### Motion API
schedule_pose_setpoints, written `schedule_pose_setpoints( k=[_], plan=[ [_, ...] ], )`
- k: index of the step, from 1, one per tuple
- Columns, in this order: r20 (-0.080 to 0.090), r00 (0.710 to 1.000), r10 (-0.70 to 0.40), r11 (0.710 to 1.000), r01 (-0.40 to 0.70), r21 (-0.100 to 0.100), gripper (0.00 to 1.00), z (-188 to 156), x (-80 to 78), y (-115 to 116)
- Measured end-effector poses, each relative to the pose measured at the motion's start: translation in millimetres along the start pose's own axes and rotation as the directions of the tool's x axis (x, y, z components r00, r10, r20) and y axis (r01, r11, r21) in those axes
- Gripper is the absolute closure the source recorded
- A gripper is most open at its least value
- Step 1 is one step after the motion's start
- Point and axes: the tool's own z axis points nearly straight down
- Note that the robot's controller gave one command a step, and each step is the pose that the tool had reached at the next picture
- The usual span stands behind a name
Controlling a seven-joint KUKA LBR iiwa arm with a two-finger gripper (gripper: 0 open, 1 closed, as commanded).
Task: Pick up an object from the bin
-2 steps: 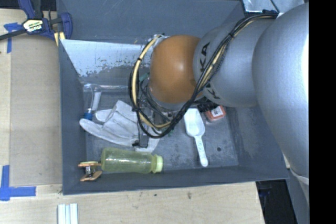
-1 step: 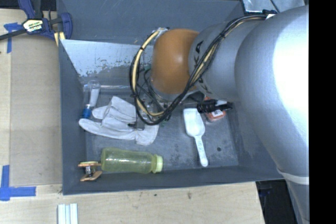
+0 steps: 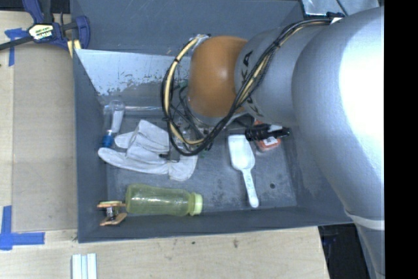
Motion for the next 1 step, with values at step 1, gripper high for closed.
schedule_pose_setpoints(
  k=[1],
  plan=[
    [-0.001, 0.999, -0.035, 0.999, 0.035, 0.000, 1.00, -141.5, 6.5, 11.1]
  ],
)
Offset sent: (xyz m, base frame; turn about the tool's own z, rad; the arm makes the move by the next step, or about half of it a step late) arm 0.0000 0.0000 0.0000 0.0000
